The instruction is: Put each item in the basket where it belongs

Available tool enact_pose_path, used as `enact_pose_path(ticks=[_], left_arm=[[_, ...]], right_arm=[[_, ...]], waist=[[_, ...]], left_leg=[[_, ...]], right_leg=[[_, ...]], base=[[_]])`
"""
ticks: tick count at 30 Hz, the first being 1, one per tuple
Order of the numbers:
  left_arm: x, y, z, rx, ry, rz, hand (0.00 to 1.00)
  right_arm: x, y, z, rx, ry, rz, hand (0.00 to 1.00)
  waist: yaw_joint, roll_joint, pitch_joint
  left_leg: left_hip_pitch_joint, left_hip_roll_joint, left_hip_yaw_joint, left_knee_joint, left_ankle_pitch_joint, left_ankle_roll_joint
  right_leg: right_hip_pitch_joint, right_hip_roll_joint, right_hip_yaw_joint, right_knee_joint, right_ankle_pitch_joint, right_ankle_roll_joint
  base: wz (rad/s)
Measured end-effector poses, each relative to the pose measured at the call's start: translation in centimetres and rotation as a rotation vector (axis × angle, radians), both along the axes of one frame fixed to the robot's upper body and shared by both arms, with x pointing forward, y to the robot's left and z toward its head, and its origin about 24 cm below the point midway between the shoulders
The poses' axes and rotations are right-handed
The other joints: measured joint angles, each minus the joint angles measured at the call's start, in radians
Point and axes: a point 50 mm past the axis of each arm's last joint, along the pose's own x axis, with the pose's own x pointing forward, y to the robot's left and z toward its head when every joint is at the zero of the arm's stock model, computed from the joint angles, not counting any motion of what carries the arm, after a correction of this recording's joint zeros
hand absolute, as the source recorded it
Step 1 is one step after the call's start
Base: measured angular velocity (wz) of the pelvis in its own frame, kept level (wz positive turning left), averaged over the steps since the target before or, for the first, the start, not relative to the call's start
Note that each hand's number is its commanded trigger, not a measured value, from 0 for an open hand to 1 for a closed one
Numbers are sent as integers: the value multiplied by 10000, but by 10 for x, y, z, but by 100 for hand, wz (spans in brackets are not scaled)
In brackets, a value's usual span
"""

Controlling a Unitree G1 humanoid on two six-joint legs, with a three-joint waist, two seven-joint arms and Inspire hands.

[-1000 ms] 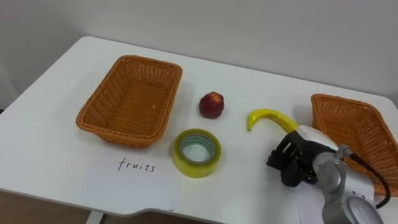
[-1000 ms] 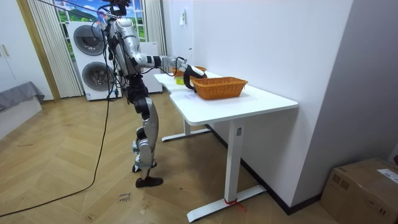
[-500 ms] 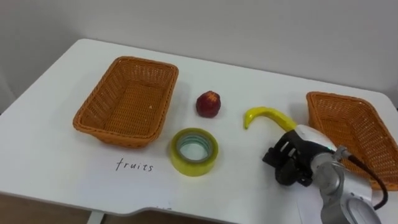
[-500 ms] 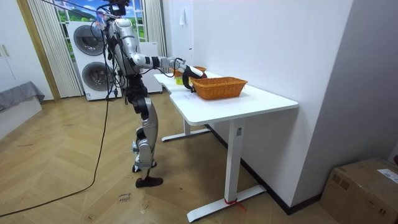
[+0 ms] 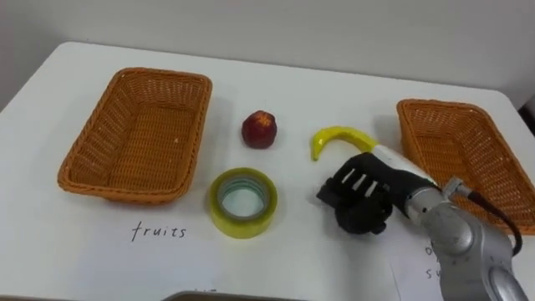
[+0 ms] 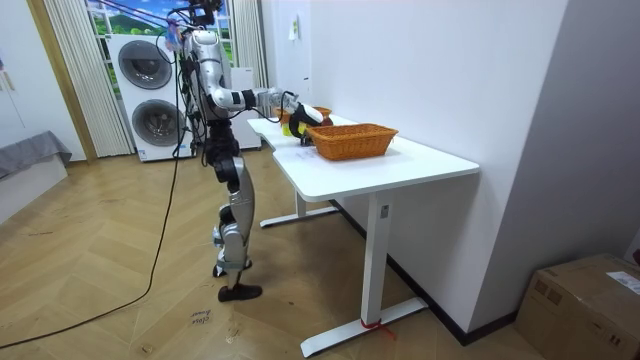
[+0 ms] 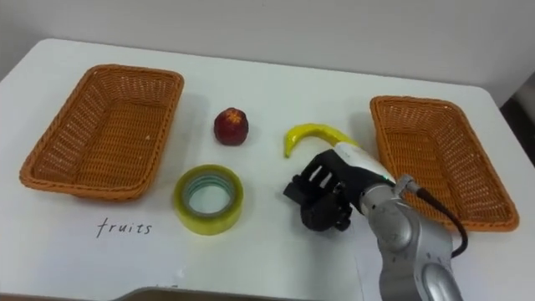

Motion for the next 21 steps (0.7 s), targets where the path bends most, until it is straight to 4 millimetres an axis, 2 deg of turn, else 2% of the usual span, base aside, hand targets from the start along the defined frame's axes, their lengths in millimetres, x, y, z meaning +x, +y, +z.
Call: enact_pose_path(ticks=[4, 12, 21], left_arm=[[-8, 2, -1, -2, 247, 146, 0], [-18, 0, -3, -361, 502, 250, 0], [-29, 3, -2, -292, 430, 781, 0]], right_arm=[[2, -8, 15, 869, -796, -179, 100], [3, -26, 32, 1899, -2168, -908, 100], [1, -59, 53, 1980, -4415, -2788, 100]], waist=[[-80, -76, -16], [-251, -21, 12], [-439, -87, -36]], left_leg=[[3, 20, -17, 16, -22, 39], [-2, 27, 110, 77, -42, 58], [-84, 6, 87, 91, -34, 51]], right_leg=[[40, -31, 5, 2, -2, 3], [43, -41, 36, 17, -1, 7], [-35, -46, 71, -19, -13, 24]], base=[[1], [-4], [0]])
